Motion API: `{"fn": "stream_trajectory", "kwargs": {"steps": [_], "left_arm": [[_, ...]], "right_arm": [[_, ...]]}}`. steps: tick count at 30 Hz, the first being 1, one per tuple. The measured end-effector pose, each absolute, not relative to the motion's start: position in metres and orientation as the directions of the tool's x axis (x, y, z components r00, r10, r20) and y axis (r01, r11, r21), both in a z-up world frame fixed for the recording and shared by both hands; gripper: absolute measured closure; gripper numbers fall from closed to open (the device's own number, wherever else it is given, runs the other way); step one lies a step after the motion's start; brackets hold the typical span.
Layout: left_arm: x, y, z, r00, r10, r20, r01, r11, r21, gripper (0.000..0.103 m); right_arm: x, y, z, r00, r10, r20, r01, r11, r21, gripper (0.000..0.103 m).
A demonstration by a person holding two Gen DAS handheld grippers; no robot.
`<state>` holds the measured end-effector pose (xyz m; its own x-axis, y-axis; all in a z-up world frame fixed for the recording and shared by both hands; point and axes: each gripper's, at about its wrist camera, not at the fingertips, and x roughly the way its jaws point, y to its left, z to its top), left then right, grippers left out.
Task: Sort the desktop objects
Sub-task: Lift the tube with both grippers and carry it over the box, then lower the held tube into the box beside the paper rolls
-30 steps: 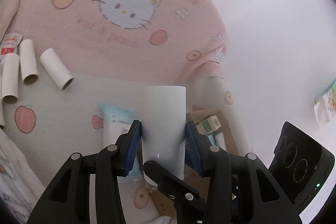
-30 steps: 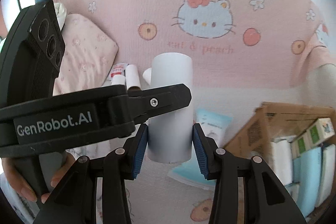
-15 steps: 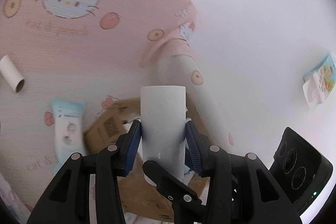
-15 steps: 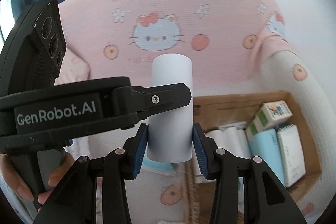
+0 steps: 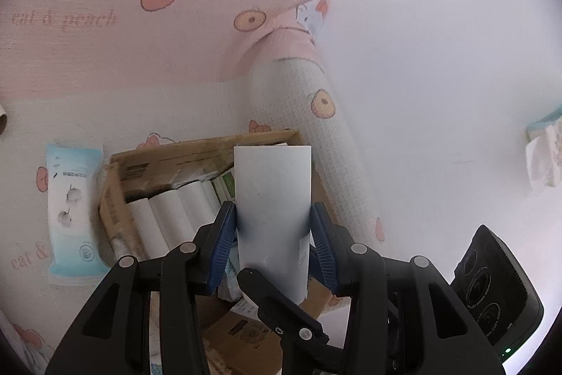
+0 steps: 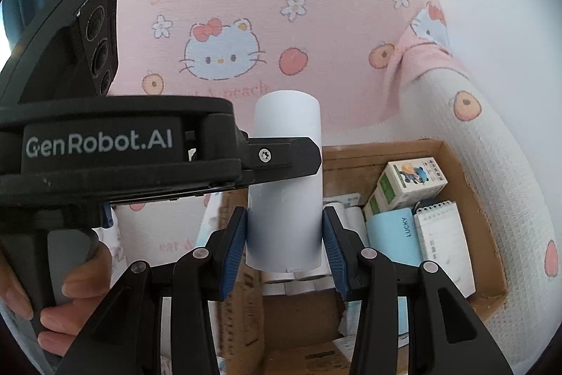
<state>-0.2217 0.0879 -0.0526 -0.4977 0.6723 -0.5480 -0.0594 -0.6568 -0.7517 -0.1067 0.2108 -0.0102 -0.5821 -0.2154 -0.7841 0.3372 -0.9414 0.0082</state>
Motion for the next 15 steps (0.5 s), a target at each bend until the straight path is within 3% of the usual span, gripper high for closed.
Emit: {"fn": "stream_trajectory", "kwargs": {"steps": [8,15], "left_arm": [[-0.257,0.116,-0.061,-0.404,0.676,-0.616,-0.034,-0.684,-0.729,0.056],[-0.278,0.139,-0.098,-0.306,0.652,-0.694,0.012,-0.726,-0.687,0.056]], "right_arm": [[-0.14,0.245,-0.022,-0.495,-0.232,-0.837,0.328,-0.942,0.068,0.063],[-0.163,0.261,-0.059,-0.381,-0.24,-0.893,0.339,-0.935,0.106,0.063]]}}
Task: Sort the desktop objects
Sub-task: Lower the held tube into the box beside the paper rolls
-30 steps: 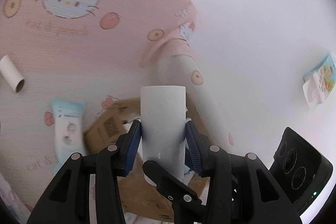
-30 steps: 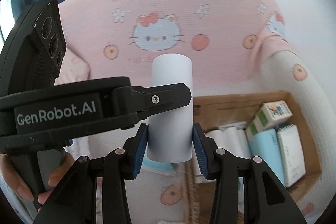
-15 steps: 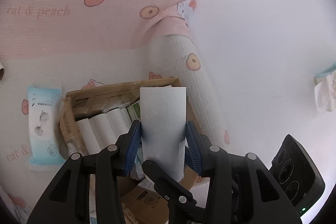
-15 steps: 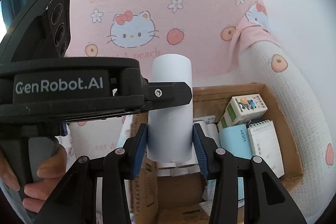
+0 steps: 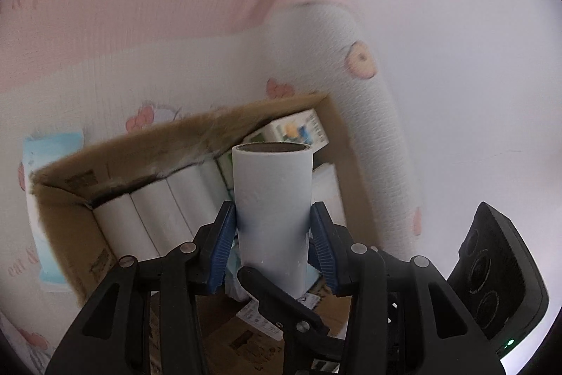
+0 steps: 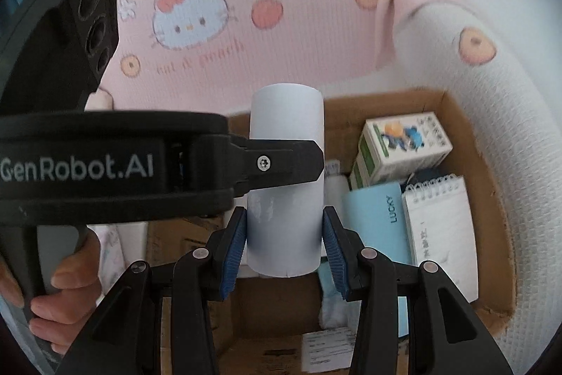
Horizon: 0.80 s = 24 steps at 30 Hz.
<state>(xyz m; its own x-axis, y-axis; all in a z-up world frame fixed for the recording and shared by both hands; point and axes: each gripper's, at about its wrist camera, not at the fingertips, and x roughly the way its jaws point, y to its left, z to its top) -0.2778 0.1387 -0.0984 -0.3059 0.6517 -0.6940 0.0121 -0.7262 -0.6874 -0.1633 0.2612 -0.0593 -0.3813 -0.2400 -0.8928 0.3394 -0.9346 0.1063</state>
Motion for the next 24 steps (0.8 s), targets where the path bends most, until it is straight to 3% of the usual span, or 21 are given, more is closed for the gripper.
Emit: {"fn": "stream_trajectory", "kwargs": {"steps": [6,13,24], "left_arm": [[-0.288,0.14,-0.132,-0.233,0.64,-0.732,0.099,-0.734,-0.672,0.056],[-0.293,0.152,-0.137,-0.211,0.554,-0.805,0.067,-0.814,-0.577,0.056],[-0.301,0.152,-0.157,-0.135,0.513,-0.848,0.119,-0.841,-0.528,0.056]], "right_arm": [[-0.176,0.267,-0.088,-0.286,-0.278,-0.917,0.339,-0.924,0.175,0.063],[-0.193,0.268,-0.109,-0.203,-0.303,-0.931,0.316,-0.92,0.231,0.063],[-0.203,0.271,-0.135,-0.085,-0.328,-0.941,0.29,-0.911,0.292,0.063]]}}
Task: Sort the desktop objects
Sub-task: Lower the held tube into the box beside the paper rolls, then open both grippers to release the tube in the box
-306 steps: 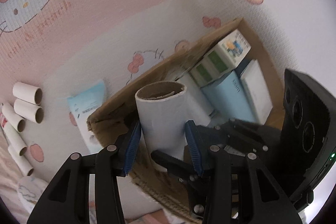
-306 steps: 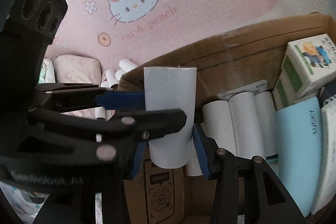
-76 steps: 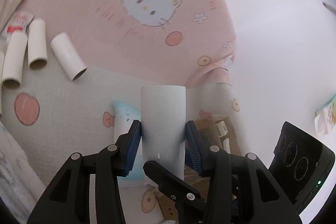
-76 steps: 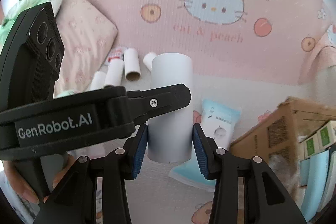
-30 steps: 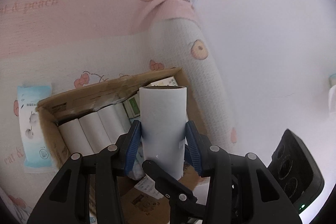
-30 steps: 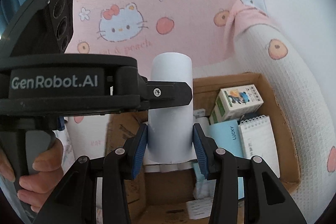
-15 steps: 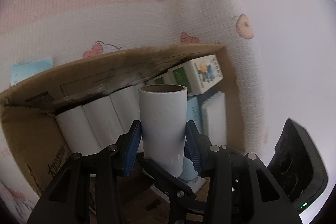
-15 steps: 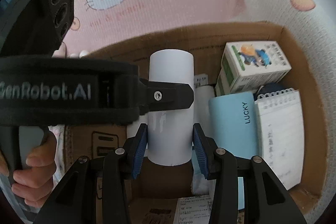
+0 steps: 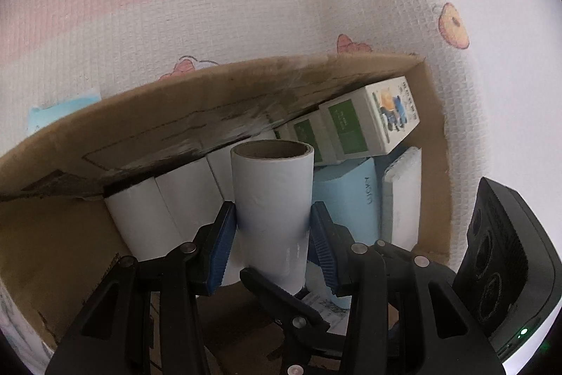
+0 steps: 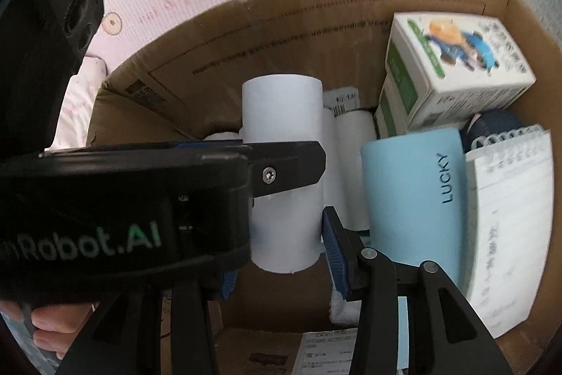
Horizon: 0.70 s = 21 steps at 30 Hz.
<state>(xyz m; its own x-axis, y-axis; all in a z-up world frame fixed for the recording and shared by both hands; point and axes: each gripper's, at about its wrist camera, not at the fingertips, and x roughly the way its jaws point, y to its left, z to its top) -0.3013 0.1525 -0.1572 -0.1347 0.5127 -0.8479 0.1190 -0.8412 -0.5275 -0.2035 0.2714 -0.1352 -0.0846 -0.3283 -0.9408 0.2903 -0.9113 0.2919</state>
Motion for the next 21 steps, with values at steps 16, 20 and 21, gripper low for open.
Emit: {"fn": "stream_trajectory", "kwargs": {"steps": [16,20,21], "left_arm": [[-0.3,0.136,-0.139,-0.156,0.442,-0.883,0.101,-0.882,-0.46,0.055],[-0.292,0.141,-0.127,-0.215,0.414,-0.885,0.035,-0.902,-0.43,0.072],[-0.289,0.142,-0.124,-0.232,0.388,-0.892,0.006,-0.916,-0.401,0.081]], "right_arm": [[-0.202,0.277,-0.14,-0.059,-0.36,-0.931,0.25,-0.908,0.335,0.062],[-0.197,0.274,-0.13,-0.08,-0.343,-0.936,0.268,-0.912,0.311,0.062],[-0.195,0.274,-0.128,-0.087,-0.338,-0.937,0.273,-0.913,0.304,0.062]]}}
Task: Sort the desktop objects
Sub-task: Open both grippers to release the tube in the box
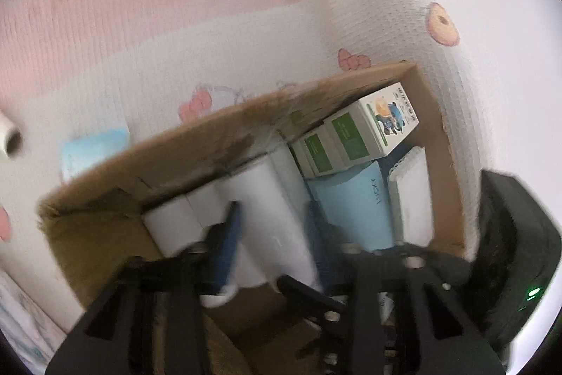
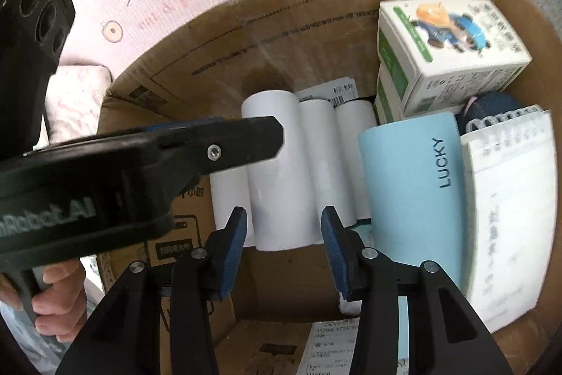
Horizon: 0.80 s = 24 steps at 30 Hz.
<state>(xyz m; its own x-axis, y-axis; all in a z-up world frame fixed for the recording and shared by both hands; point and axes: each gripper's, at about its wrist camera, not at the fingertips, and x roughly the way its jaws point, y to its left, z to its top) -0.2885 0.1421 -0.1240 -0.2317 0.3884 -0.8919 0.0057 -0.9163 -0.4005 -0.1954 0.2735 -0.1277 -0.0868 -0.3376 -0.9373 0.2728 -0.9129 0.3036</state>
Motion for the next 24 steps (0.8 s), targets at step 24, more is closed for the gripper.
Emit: {"fn": "stream_trajectory", "kwargs": {"steps": [24], "left_arm": [[-0.198,0.063,-0.04,-0.668,0.428,-0.609,-0.227,-0.896,-0.381,0.095]], "right_arm": [[-0.175,0.2,-0.06,-0.265,-0.196,-0.944,0.406,-0.911,0.075,0.062]]}}
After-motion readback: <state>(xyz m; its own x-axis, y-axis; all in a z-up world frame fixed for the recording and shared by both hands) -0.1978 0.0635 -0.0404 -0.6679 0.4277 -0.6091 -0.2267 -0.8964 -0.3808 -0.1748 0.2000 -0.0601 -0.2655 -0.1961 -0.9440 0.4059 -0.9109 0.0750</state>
